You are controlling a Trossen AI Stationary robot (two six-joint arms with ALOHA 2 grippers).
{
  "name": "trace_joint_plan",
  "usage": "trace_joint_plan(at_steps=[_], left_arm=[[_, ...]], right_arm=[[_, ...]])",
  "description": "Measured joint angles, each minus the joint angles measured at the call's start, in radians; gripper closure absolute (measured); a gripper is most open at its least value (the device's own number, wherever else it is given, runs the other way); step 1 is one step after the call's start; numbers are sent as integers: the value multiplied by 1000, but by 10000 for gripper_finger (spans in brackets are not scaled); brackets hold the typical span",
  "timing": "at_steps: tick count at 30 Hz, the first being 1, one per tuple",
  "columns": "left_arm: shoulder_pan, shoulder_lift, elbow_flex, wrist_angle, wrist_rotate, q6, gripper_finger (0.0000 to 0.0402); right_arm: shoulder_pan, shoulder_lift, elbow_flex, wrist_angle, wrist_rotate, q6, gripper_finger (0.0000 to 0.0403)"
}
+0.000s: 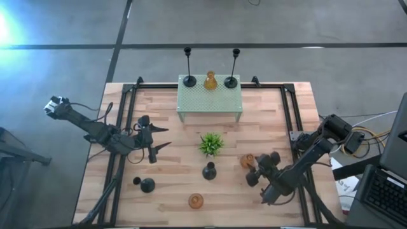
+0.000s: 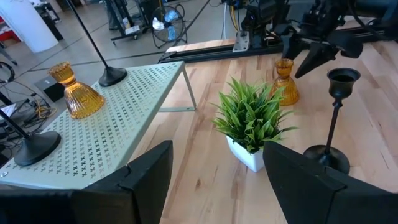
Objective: Pick & Place candle stick holders
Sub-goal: Put the orange candle holder on the shelf
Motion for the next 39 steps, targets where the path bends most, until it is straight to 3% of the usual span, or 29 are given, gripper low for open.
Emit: trace_joint_plan(at_steps=[11, 18, 26, 32, 39], left_arm=[[0, 0, 0, -13, 0, -7, 147], [0, 0, 0, -31, 0, -21, 147], [0, 0, 0, -31, 0, -27, 147], [0, 0, 0, -31, 0, -27, 147], [0, 0, 0, -29, 0, -27, 147]], right_arm=[[-86, 0, -38, 118, 31, -159, 190], [-98, 0, -31, 115, 34, -192, 275], [-98, -11, -31, 114, 38, -198, 277], [-104, -110, -31, 105, 60, -283, 277], [-178, -318, -31, 103, 75, -506, 277]])
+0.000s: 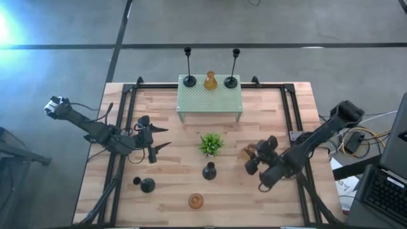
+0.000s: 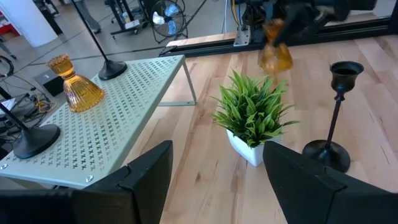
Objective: Pick & Place candle stick holders
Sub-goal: Put the orange candle holder on the shelf
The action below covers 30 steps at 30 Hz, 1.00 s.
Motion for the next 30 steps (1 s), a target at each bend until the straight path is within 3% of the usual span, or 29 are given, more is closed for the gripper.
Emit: trace_joint_plan(at_steps=[9, 13, 22, 30], left_arm=[[0, 0, 0, 1, 0, -4, 147], [0, 0, 0, 19, 0, 8, 147], [0, 0, 0, 25, 0, 7, 147], [0, 0, 0, 24, 0, 6, 147]], right_arm=[[-192, -234, 36, 13, -8, -384, 277], [-277, -282, 95, 42, -63, -565, 277], [-531, -285, 202, 241, -320, -972, 277], [-780, -194, 201, 427, -615, -1116, 277]])
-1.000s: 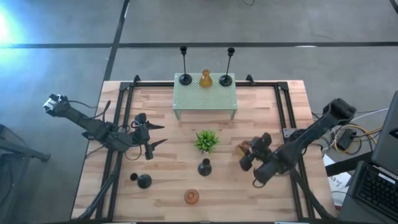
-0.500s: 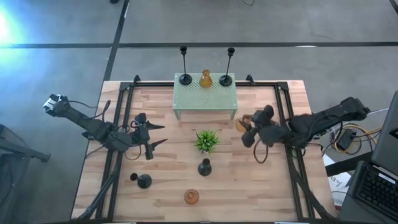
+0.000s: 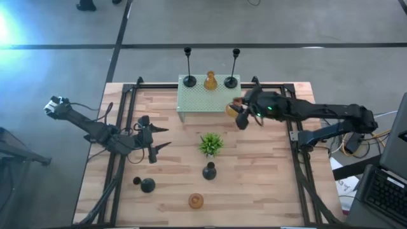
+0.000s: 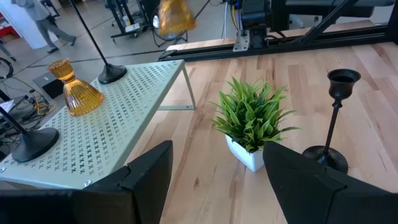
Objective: Pick & Place candle stick holders
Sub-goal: Put the orange candle holder on the shelf
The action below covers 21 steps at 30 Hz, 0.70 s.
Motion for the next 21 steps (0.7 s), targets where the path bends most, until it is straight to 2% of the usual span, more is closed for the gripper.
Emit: trace_joint_plan(at_steps=[4, 11, 15, 21], left_arm=[[0, 0, 0, 1, 0, 0, 147], [0, 0, 0, 2, 0, 5, 147], [0, 0, 0, 3, 0, 8, 147], [0, 0, 0, -1, 0, -19, 147]], right_arm=[[-83, 100, 21, 66, -85, -69, 277], [-162, 244, 98, 102, -122, -173, 277], [-213, 309, 139, 105, -201, -199, 277], [-282, 353, 157, 128, -252, -234, 277]])
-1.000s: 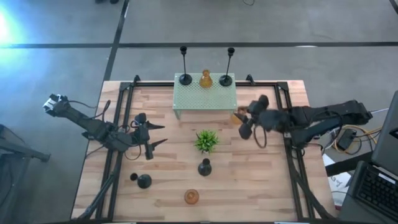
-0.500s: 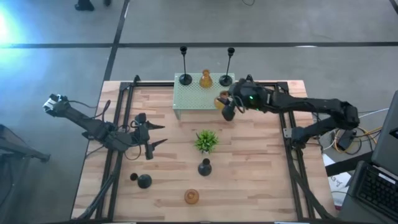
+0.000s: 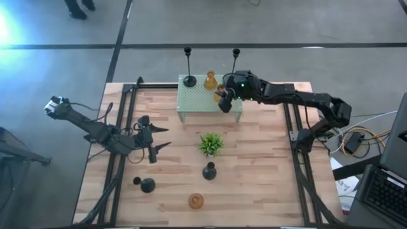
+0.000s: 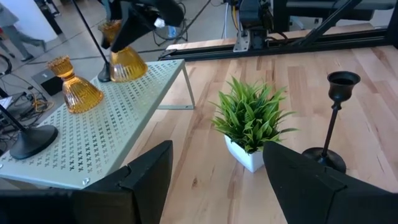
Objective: Pick & Place candle stick holders
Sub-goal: Put the orange candle holder on the shelf
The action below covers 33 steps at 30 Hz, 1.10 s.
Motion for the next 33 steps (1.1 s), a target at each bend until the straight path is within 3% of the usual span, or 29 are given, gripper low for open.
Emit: trace_joint_plan(at_steps=[33], left_arm=[[0, 0, 0, 8, 0, -2, 147]], right_arm=[[-89, 63, -29, 101, -59, -26, 277]])
